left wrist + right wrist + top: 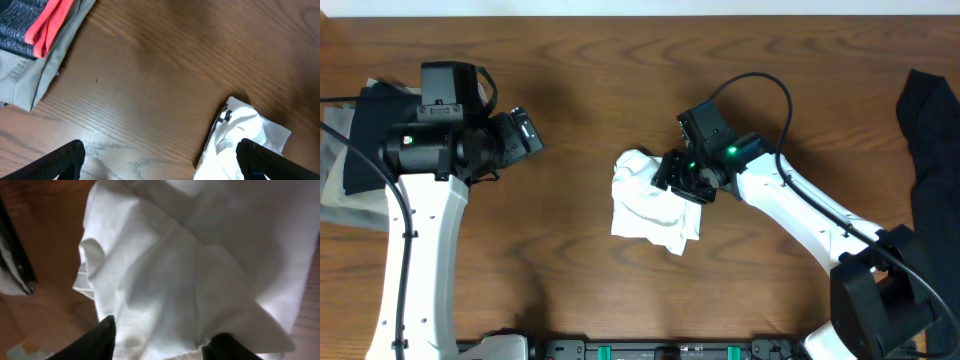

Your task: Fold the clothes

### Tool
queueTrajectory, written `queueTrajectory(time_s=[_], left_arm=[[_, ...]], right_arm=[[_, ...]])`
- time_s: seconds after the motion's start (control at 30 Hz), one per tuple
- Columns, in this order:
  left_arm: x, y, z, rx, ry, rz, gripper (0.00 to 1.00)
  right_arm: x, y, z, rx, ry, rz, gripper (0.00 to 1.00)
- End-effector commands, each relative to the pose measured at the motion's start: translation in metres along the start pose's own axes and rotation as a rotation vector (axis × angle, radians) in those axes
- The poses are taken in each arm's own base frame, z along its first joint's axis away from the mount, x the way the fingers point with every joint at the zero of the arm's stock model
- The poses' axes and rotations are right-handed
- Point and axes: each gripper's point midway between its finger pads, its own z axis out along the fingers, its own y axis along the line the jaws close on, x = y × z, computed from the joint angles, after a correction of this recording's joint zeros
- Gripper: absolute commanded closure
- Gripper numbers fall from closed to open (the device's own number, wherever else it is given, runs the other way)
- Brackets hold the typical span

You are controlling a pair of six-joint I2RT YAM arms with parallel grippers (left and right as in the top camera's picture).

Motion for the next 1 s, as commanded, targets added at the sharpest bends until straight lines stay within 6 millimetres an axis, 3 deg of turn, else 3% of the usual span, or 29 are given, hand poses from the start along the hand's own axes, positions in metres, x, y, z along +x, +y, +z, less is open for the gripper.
queueTrajectory(time_s=[0.0,0.2,0.37,0.6,0.97], left_arm=[[0.003,0.005,0.005,-0.022,0.013,-0.008,0.02],[0.003,0.005,0.005,-0.022,0.013,-0.008,0.02],[0.003,0.005,0.005,-0.023,0.016,-0.008,0.02],[0.005,0.006,0.005,-0.027,0.023,-0.008,0.02],[0.005,0.006,0.005,-0.027,0.024,-0.008,0.02]], right_arm=[[-0.010,-0.001,0.003,0.032,-0.043,0.001,0.57],[-0.020,-0.010,0.002,0.082,-0.100,0.003,0.82],[-0.032,-0.021,-0.001,0.141,-0.172,0.005,0.91],[-0.052,-0.037,-0.009,0.225,-0.275,0.001,0.99],[-0.077,-0.054,-0.023,0.345,-0.421,-0.036,0.98]])
